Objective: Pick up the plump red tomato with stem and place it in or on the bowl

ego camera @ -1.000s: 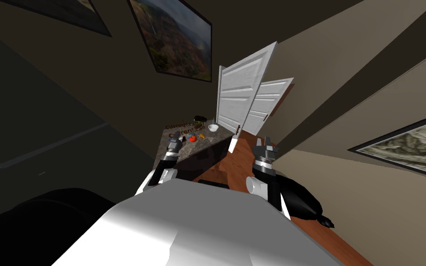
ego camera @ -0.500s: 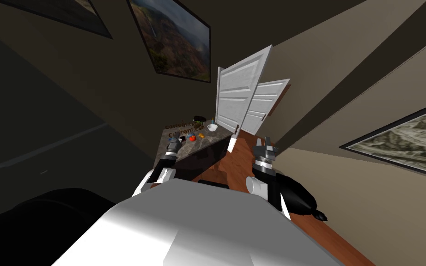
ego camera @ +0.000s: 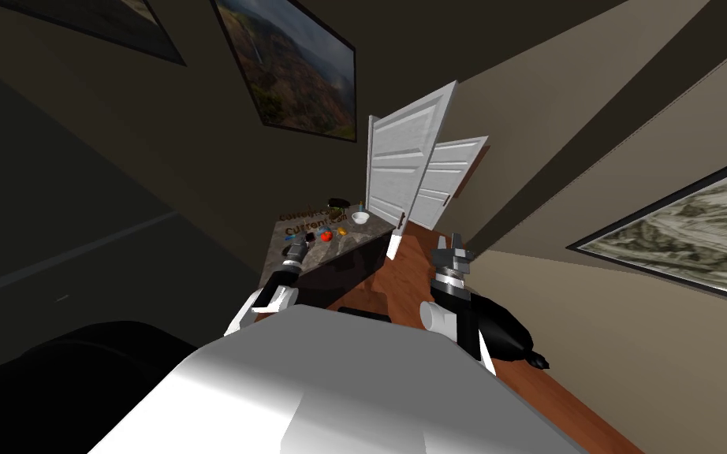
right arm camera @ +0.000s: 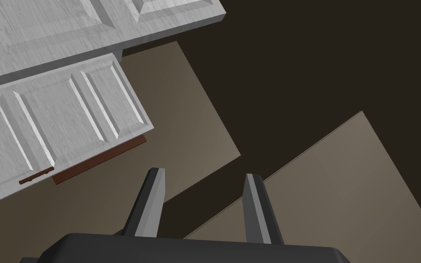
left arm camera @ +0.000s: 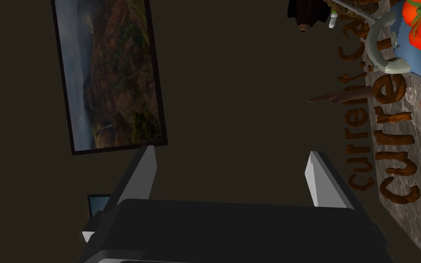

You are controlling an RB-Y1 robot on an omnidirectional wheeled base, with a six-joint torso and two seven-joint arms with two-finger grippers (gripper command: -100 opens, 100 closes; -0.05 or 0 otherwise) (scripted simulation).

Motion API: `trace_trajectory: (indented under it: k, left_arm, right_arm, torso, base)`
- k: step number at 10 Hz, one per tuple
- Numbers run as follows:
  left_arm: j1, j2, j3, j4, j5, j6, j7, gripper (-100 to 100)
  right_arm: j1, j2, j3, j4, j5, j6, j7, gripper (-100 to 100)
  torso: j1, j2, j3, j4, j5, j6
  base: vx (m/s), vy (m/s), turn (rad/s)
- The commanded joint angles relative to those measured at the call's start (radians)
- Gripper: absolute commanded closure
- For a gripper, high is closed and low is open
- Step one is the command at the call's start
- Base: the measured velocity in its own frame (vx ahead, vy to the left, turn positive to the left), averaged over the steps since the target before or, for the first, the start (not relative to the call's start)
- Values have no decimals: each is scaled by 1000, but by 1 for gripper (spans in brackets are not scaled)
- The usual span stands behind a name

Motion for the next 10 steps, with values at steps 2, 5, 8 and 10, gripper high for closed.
trace_trajectory:
  k: [2,5,8,10]
  left_arm:
    - [0,0,10,3,1,56,-1,-100]
    - [-5,8,29,22,1,137,0,-100]
    - [-12,19,47,41,-1,220,1,-100]
    - [-15,27,56,51,-3,262,2,-100]
  right_arm:
    - [0,0,0,0,0,0,0,0]
    - [0,0,0,0,0,0,0,0]
    - [0,0,0,0,0,0,0,0]
    - [0,0,0,0,0,0,0,0]
  torso:
    - [0,0,0,0,0,0]
    - [0,-2,-1,0,0,0]
    - [0,-3,-2,-1,0,0]
    - [0,-3,-2,-1,0,0]
  base:
    - [9,-10,-28]
    - [24,-12,-46]
    - [38,-14,-45]
    - [39,-7,-37]
